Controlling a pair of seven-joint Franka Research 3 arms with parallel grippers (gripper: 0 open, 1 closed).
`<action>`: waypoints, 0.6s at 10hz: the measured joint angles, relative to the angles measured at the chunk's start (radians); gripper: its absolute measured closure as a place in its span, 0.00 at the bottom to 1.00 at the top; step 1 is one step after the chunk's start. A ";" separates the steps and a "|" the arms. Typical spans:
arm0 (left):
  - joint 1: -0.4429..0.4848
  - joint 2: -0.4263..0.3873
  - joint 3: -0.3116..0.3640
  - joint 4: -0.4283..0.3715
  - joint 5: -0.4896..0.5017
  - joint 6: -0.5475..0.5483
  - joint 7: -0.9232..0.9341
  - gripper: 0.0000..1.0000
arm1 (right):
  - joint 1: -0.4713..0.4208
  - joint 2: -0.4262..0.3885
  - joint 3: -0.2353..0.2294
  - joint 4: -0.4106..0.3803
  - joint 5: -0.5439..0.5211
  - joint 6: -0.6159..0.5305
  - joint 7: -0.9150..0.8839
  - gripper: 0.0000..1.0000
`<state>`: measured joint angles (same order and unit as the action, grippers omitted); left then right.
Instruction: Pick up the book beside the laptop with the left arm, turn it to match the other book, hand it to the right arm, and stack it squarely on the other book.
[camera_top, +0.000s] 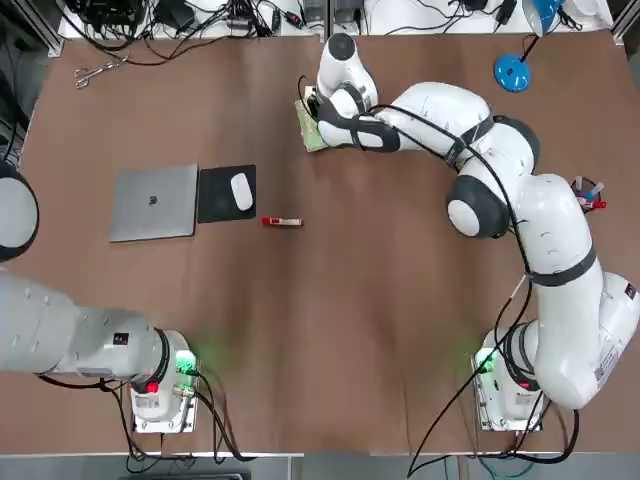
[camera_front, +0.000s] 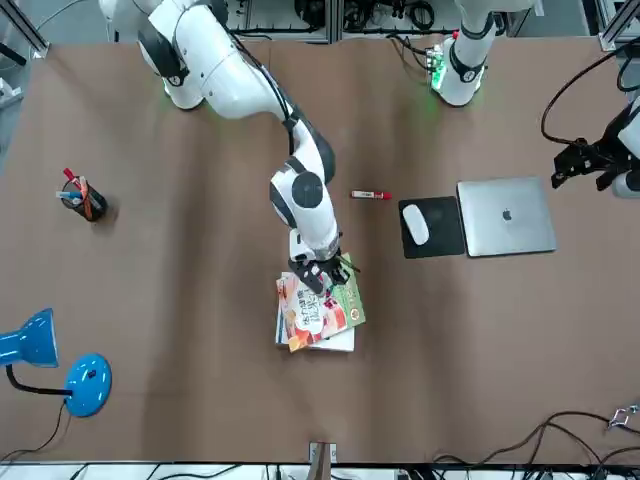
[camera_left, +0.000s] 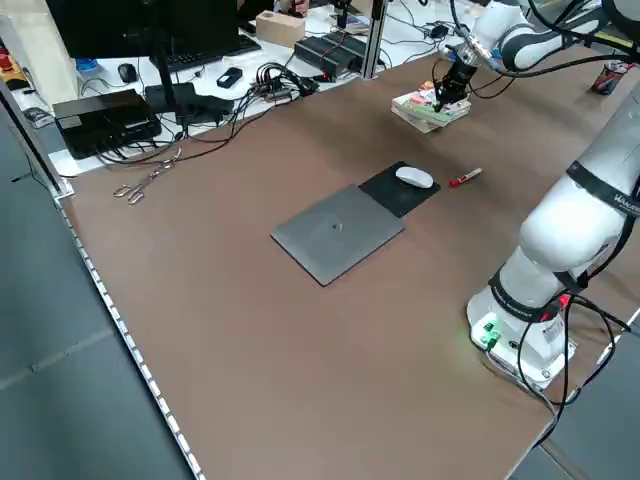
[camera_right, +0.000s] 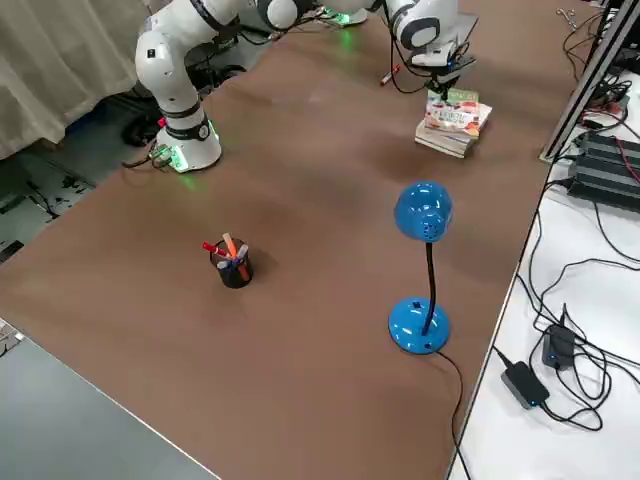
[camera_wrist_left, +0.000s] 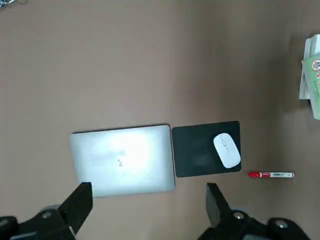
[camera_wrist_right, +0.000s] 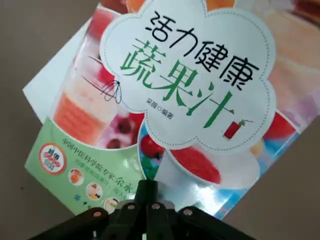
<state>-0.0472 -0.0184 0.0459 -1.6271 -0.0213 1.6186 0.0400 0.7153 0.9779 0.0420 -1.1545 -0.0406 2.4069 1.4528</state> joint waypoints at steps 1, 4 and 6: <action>0.000 0.000 -0.010 0.000 0.000 0.000 -0.014 0.00 | 0.000 0.001 0.000 0.000 0.000 0.008 0.000 1.00; -0.005 0.018 -0.018 0.003 0.000 0.000 -0.024 0.00 | -0.003 0.004 -0.002 0.000 0.002 0.029 0.014 1.00; -0.010 0.044 -0.020 0.028 0.000 0.002 -0.083 0.00 | -0.012 0.013 -0.002 0.000 0.006 0.070 0.030 1.00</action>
<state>-0.0575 0.0259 0.0255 -1.5992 -0.0216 1.6209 -0.0433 0.7028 0.9908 0.0397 -1.1546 -0.0349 2.4773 1.4830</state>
